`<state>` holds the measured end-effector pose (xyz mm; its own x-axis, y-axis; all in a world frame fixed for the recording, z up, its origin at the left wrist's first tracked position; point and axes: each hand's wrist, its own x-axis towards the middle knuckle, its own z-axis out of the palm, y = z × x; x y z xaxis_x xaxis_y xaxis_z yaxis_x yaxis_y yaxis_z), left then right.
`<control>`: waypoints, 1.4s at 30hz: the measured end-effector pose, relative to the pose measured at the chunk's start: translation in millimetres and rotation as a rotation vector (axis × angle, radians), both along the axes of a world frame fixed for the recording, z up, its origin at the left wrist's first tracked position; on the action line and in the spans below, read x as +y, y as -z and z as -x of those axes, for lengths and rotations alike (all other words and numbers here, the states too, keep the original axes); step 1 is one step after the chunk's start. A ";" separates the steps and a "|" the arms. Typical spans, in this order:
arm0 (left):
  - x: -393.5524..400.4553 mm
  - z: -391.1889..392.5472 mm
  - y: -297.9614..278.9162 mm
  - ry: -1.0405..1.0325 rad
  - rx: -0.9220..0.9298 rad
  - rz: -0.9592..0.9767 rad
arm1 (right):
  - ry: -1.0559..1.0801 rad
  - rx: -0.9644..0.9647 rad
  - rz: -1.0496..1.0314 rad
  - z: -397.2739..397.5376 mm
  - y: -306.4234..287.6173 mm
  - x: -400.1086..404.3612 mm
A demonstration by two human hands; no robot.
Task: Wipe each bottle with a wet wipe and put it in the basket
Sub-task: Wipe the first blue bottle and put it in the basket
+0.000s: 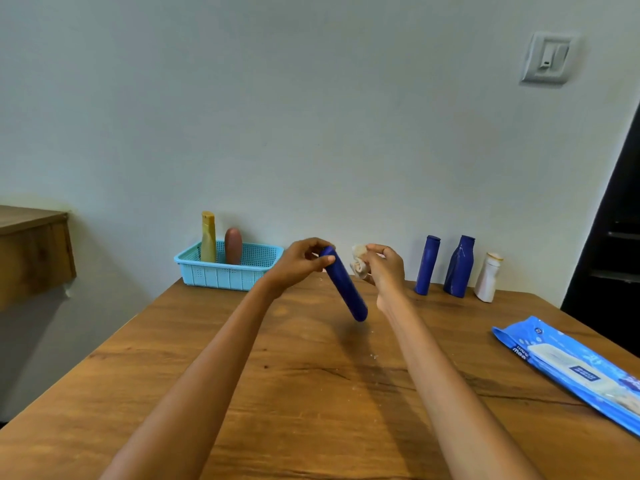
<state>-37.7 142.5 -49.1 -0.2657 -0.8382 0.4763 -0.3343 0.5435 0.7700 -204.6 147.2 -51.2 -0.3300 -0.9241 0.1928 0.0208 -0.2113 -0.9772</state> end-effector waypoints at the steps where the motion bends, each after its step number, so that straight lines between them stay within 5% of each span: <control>1: 3.3 0.7 -5.9 0.012 0.037 0.002 | -0.017 0.024 0.043 -3.7 -5.2 4.3; 9: 16.4 2.4 -38.7 -0.006 0.414 0.022 | -0.051 0.272 0.392 -28.8 -26.6 26.5; 12: 16.0 -7.1 -41.8 -0.047 0.470 0.030 | -0.039 0.383 0.371 -24.2 -20.3 24.6; 18: 16.6 -15.6 -40.9 -0.064 0.408 0.023 | -0.090 0.501 0.090 -9.7 -13.3 14.2; 23: 17.8 -10.0 -43.6 -0.096 0.349 0.046 | -0.132 0.361 0.223 -27.3 -31.7 28.0; 28: 17.7 -14.2 -46.7 -0.203 0.432 0.055 | -0.149 0.428 0.366 -36.6 -37.0 34.9; 33: 13.9 -26.7 -44.5 -0.315 0.505 0.012 | -0.138 0.604 0.236 -26.5 -15.9 21.8; 37: 14.2 -23.6 -46.4 -0.376 0.453 0.019 | -0.143 0.579 0.088 -19.4 -8.9 14.3; 42: 13.6 -8.3 -39.3 -0.354 0.409 -0.034 | -0.127 0.487 0.179 -34.8 -19.9 20.6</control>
